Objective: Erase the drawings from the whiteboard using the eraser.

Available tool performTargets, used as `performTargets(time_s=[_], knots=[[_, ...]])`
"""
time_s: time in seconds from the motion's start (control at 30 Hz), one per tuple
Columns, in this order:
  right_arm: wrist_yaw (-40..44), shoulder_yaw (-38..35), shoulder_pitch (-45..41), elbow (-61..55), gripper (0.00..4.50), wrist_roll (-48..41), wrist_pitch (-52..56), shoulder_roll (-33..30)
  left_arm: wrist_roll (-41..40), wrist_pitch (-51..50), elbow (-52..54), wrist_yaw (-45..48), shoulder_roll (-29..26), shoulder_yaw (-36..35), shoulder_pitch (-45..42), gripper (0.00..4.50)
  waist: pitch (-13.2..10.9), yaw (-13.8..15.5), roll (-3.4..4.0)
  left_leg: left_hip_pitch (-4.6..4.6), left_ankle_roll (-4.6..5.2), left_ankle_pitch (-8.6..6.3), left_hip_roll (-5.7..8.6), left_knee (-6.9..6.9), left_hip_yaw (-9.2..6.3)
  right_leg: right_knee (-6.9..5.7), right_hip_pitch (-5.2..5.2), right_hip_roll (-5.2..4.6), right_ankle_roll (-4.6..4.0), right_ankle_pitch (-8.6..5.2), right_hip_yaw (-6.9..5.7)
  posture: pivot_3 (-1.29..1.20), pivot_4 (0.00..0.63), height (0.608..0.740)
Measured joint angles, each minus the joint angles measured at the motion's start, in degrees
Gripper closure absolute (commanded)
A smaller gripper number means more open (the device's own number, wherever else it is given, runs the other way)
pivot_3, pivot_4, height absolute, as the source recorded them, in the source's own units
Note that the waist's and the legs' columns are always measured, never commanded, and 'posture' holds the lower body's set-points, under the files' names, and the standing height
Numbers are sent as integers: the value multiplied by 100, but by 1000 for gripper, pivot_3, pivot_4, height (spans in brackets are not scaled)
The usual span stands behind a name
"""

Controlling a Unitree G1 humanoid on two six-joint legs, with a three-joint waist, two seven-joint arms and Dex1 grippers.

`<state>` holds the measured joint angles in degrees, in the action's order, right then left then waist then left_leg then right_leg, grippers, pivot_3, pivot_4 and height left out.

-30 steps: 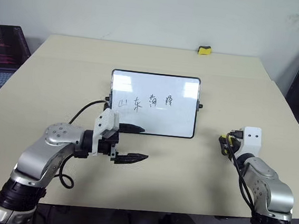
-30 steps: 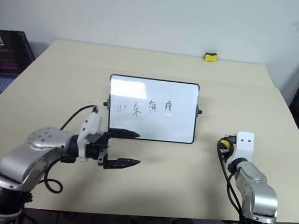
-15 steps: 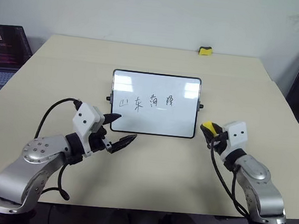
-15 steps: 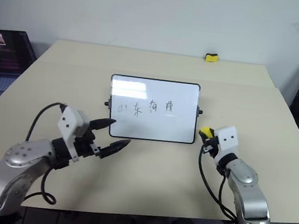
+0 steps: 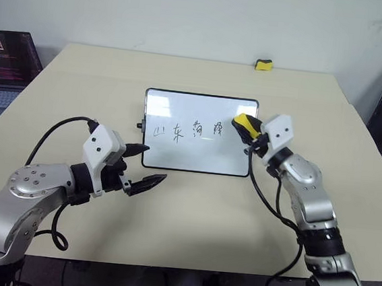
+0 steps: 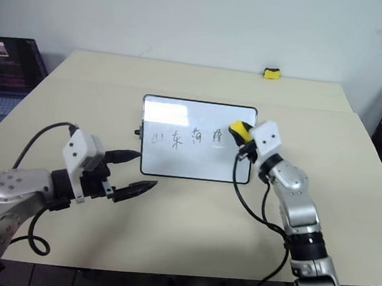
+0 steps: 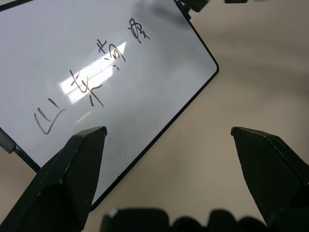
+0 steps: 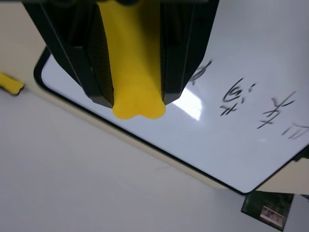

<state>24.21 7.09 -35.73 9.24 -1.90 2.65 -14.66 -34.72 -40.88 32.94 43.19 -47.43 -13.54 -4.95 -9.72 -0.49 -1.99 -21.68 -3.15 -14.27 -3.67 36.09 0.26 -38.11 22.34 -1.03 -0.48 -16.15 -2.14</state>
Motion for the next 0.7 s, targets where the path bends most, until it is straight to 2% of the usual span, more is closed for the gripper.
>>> performTargets(time_s=[0.13,0.27,0.47,0.7], knots=[[-500,94,-604,1139,3488,435,-637,262,-2,6,-2,23,0,32,-23,0,0,-2,0,-2,-1,0,0,0,1,1,0,-2,-1,0,1,0,150,740],[-786,110,-806,1813,3488,691,-961,390,-2,6,1,68,0,48,-13,0,1,17,-1,-6,-2,0,0,0,0,2,0,-5,-1,1,0,0,150,740],[-688,327,-764,2073,3488,888,-1207,373,-2,6,1,89,0,49,-14,0,4,2,-4,23,-1,0,0,0,5,-12,-15,-6,-2,1,5,0,150,740],[40,1037,-232,1758,3497,1300,-1186,158,35,42,-116,66,23,88,-128,0,8,-29,-10,103,3,4,0,1,22,-75,-51,-6,7,-27,29,0,150,740]])
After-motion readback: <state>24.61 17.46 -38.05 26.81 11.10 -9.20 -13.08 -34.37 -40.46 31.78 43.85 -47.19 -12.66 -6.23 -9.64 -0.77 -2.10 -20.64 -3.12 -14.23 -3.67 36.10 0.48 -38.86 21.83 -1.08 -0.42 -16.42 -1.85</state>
